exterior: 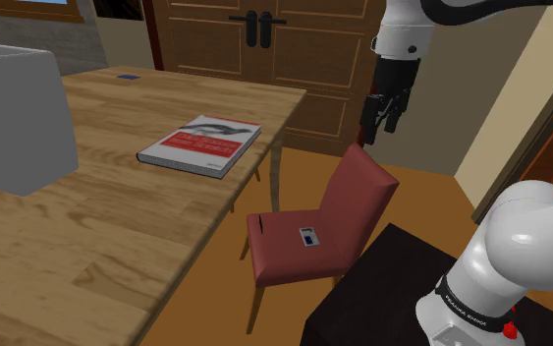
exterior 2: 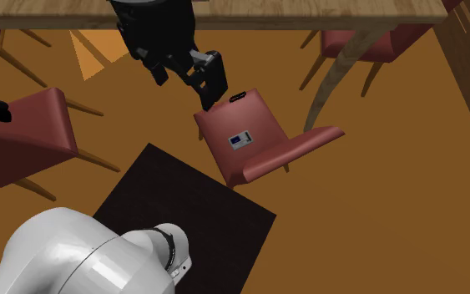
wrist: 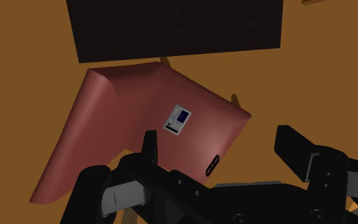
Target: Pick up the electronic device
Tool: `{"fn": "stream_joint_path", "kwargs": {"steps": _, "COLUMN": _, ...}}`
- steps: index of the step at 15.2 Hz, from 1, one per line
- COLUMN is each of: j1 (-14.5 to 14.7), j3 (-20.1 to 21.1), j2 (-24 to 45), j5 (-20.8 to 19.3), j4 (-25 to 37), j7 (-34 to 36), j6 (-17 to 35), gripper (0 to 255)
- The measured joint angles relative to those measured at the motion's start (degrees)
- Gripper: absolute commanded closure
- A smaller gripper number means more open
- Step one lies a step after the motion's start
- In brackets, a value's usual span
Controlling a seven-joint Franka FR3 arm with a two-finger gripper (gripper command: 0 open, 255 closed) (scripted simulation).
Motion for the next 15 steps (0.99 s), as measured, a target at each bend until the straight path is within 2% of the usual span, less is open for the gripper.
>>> {"fn": "stream_joint_path", "kwargs": {"steps": 3, "j1": -0.3, "j3": 0.0, "j2": 0.4, "j5": 0.1, "j4": -2.0, "j7": 0.6, "j6": 2.4, "gripper": 0}}
{"fn": "stream_joint_path", "kwargs": {"steps": 6, "j1": -0.9, "j3": 0.5, "j2": 2.5, "j5": 0.7, "j4": -5.5, "j7": 2.5, "j6": 8.2, "gripper": 0}}
{"fn": "stream_joint_path", "kwargs": {"steps": 10, "j1": -1.7, "j3": 1.0, "j2": 5.7, "j5": 1.3, "j4": -11.4, "j7": 4.8, "j6": 17.6, "gripper": 0}}
{"fn": "stream_joint_path", "kwargs": {"steps": 15, "j1": -3.2, "j3": 1.2, "j2": 13.1, "j5": 1.6, "j4": -15.6, "j7": 7.2, "j6": 29.7, "gripper": 0}}
